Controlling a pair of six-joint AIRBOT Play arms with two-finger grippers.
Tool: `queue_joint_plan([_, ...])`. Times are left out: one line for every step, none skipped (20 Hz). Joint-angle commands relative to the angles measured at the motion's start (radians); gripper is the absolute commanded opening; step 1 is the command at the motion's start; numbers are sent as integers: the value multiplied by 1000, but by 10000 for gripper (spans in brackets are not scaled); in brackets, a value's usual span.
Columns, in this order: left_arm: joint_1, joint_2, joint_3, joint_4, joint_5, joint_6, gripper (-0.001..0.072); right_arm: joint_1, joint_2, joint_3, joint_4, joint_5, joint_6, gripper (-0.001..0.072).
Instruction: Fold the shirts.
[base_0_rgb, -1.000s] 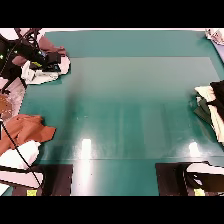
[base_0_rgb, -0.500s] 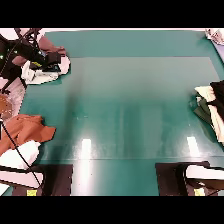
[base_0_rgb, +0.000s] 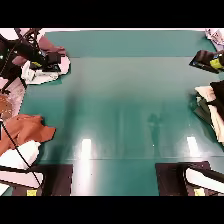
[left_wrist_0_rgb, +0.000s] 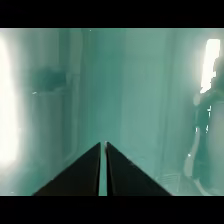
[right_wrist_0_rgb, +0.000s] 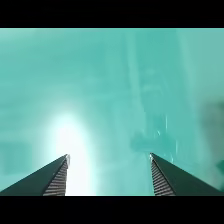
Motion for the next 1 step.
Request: queue_joint_plan([0, 0, 0, 0, 0, 0, 82, 51, 108, -154, 5, -91, 0, 568])
